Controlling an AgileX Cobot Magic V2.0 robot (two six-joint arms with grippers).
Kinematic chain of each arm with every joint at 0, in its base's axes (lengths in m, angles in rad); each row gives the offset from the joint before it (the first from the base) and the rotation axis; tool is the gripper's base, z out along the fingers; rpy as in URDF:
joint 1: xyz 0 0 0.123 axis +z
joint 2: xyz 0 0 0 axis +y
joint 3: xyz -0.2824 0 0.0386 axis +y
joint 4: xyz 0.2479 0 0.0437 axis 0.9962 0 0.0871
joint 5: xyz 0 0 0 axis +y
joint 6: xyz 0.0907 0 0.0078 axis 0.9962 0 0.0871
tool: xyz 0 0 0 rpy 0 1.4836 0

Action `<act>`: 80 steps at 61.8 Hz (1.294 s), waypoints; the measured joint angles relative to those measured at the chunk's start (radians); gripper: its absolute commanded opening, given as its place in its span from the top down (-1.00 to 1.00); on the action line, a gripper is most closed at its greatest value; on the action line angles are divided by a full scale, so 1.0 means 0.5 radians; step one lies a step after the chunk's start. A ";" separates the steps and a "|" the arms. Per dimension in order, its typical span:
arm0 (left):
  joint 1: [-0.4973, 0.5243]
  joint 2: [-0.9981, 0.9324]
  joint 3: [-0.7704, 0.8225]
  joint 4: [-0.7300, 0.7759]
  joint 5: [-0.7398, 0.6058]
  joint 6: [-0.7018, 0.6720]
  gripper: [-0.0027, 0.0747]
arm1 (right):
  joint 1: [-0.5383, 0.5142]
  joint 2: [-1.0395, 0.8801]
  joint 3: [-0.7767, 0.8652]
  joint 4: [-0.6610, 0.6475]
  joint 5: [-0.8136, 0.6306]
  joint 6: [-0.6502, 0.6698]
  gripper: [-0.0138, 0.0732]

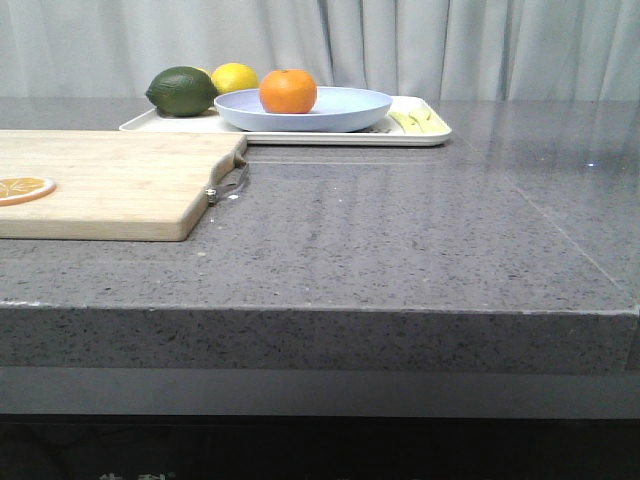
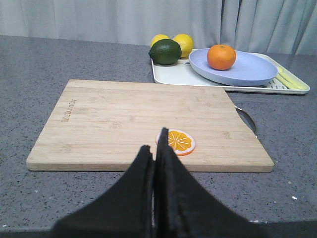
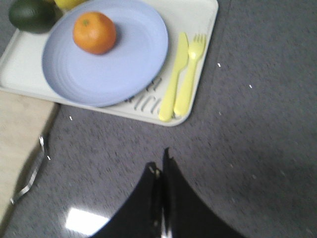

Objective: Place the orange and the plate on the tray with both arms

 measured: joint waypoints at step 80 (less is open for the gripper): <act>0.000 0.000 0.000 0.000 0.000 -0.001 0.98 | 0.000 -2.939 3.345 -0.299 -1.548 -0.096 0.96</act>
